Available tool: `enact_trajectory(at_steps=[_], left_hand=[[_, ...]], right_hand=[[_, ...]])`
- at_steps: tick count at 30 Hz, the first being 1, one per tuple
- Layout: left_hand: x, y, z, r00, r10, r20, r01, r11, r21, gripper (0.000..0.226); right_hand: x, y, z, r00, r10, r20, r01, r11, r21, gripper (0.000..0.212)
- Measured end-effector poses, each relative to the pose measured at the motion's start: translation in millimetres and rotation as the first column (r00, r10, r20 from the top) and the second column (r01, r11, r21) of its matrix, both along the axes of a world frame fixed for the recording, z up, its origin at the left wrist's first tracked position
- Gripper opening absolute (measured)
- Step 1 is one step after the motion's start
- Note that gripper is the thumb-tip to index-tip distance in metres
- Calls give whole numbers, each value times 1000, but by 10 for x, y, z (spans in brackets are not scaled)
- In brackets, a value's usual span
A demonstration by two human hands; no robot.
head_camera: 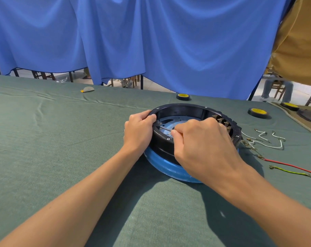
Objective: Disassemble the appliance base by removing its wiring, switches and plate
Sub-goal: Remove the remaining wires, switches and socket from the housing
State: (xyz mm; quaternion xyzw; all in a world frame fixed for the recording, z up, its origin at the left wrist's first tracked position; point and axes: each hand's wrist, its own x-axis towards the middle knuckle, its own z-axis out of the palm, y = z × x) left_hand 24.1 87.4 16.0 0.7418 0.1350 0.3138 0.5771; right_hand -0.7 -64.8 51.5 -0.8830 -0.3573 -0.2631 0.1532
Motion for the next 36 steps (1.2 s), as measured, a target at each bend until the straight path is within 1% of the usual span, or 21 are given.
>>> enact_trajectory(at_steps=[2,4,7,10,13,16,19,23,29,34,36], left_hand=[[-2,4,-2,1000,0,4,0,1000,5,28],[-1,4,-9,1000,1,5,-1,999,33,33],[0,1,-15,1000,8,13,-8,999,33,32],[-1,-4,-24,1000,11,18,-12,999,35,34],[-12,7,-24,999,22,28,-23,999,35,42],[-28,-8,-9,999,28,23,-29,999,40,40],[-36,-12,-7,1000,26,14,-27,999,46,43],[-40,-13,-4,1000,19,20,-20,999,48,39],[-37,-12,3,1000,25,18,-26,998,51,49],[-40,-18,7,999,20,25,-21,999,42,43],[-37,-14,5,1000,16,25,-17,999,41,45]], right_hand=[[19,-19,8,999,-31,11,32,999,-18,26],[58,-82,18,997,-76,-1,76,997,-20,28],[53,-127,16,999,-31,-43,31,999,13,40],[17,-105,3,1000,-10,-29,10,1000,3,43],[31,-79,5,999,-2,-43,3,1000,20,42],[32,-66,5,999,-2,-42,2,1000,16,42],[62,-86,23,999,-20,-51,20,1000,1,42],[80,-97,46,997,-12,-73,13,1000,3,44],[50,-51,25,998,-50,-50,50,999,10,44],[38,-58,18,998,-51,-33,52,998,19,40],[41,-61,17,998,-48,-35,49,999,23,39]])
